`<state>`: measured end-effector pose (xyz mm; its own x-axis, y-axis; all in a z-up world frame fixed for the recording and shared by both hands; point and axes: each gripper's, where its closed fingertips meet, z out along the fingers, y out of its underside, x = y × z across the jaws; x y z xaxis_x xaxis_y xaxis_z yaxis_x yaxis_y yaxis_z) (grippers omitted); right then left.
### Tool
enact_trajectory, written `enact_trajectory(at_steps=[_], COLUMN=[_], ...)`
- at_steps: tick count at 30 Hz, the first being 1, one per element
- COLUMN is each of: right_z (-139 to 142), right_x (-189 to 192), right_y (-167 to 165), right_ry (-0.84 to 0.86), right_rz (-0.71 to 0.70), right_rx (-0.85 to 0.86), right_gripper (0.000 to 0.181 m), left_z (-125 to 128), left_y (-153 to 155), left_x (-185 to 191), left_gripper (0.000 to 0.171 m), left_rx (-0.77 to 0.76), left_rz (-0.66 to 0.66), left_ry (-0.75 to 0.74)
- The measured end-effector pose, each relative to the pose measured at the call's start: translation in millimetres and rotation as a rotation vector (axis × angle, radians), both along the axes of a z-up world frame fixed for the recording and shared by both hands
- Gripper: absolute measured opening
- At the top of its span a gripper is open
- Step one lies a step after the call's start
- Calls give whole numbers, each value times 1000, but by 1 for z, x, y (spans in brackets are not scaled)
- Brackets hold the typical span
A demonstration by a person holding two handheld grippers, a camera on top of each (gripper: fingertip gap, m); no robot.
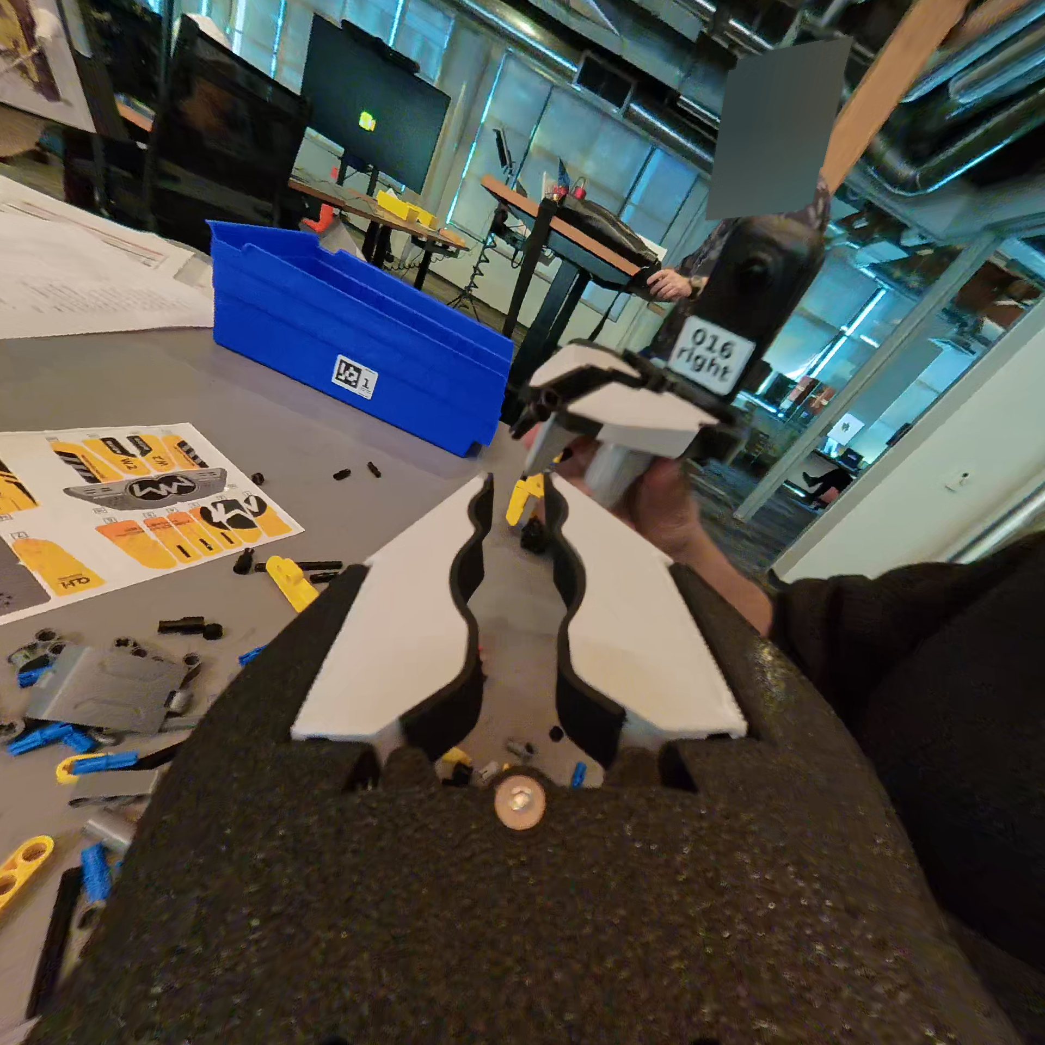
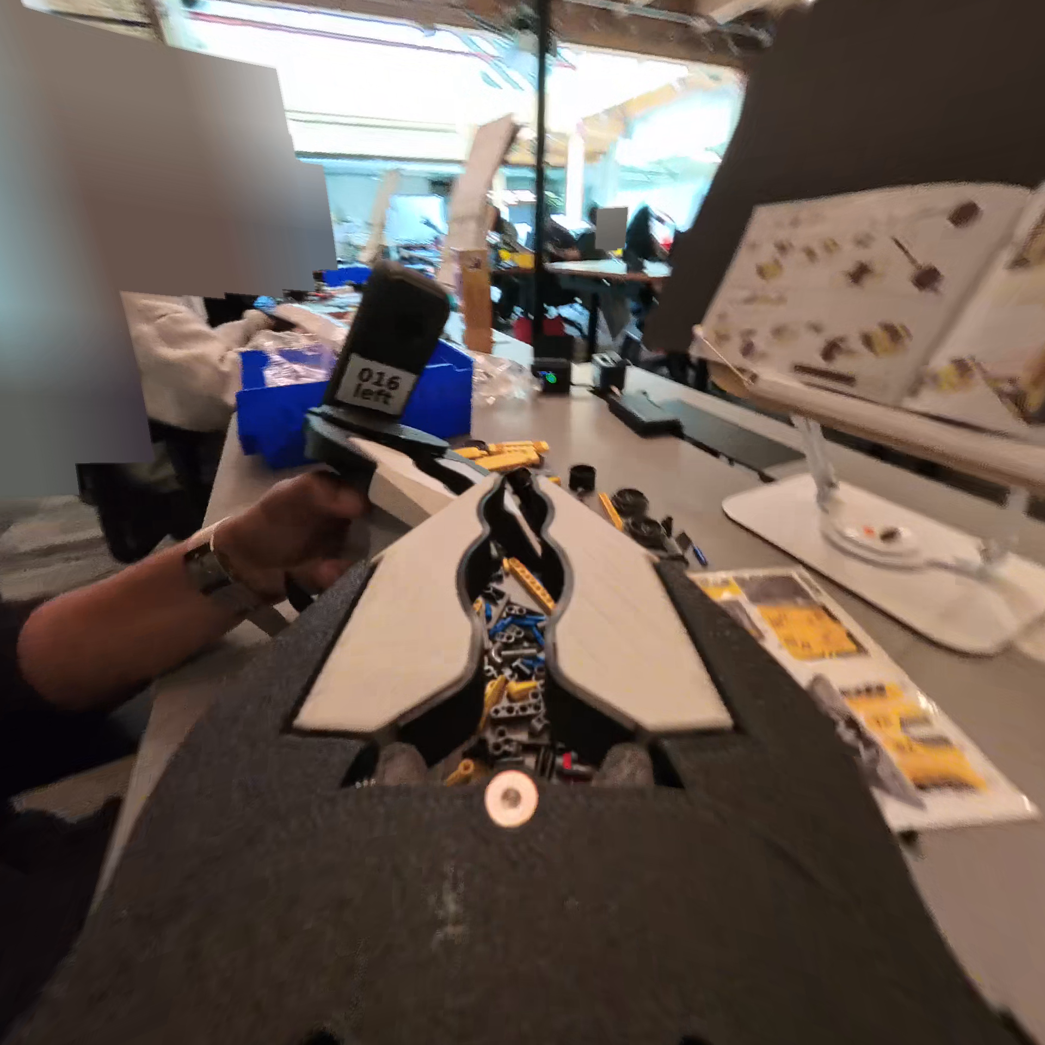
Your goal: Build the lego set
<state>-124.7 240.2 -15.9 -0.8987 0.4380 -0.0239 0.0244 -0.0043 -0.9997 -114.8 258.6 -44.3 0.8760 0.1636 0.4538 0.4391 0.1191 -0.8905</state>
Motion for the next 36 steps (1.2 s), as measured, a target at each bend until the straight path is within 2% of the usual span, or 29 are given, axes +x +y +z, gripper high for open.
enact_trajectory(at_steps=[2,5,10,23,36], right_z=[-6,-6,-2,-13,-13], right_x=[0,11,10,7,1], right_y=[-3,0,9,4,12], right_ry=[49,-14,-128,-238,-105], right_rz=[56,146,172,196,82], right_rx=[-16,-120,-241,-256,-163], right_gripper=[7,6,7,7,6], left_z=[2,5,3,-3,0], left_y=[1,0,6,9,5], left_x=[3,6,11,13,9], left_gripper=[19,20,21,22,22], left_rx=[24,59,54,27,52], left_rz=[-29,-57,-102,-125,-108], left_ry=[-17,-40,-58,-73,-81])
